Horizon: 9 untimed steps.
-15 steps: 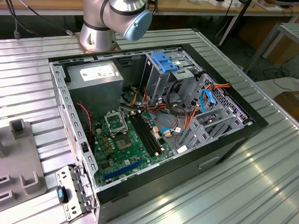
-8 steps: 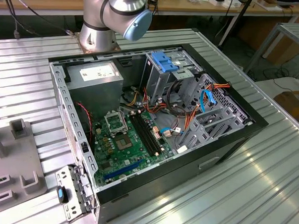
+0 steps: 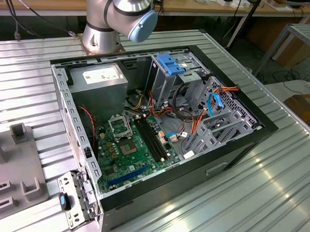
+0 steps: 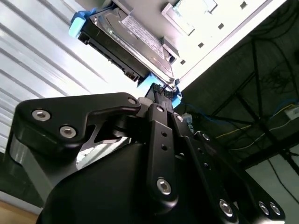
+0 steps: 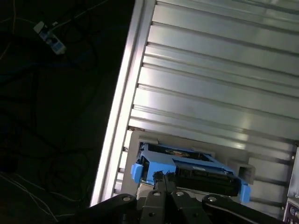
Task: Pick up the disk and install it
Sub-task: 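Pick up the disk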
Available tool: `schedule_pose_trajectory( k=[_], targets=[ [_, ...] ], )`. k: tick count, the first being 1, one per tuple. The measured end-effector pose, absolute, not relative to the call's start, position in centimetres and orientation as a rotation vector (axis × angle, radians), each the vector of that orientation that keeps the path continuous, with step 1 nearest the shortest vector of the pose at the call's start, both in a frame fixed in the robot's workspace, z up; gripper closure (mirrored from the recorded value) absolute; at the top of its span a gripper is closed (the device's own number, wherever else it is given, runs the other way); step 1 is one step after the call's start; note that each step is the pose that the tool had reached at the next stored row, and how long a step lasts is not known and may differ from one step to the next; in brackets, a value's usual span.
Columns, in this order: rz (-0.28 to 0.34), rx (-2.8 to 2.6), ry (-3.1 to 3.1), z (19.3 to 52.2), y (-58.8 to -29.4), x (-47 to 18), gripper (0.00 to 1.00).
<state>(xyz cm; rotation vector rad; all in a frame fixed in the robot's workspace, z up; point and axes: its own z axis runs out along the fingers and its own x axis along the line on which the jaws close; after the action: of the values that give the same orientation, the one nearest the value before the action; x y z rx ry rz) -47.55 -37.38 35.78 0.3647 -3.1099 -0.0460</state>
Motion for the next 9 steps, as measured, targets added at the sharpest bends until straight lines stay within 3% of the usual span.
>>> schedule_pose_trajectory(
  k=[9],
  targets=[
    [-0.044,0.727,-3.042,35.75,-37.38,-47.55,0.89]
  ],
)
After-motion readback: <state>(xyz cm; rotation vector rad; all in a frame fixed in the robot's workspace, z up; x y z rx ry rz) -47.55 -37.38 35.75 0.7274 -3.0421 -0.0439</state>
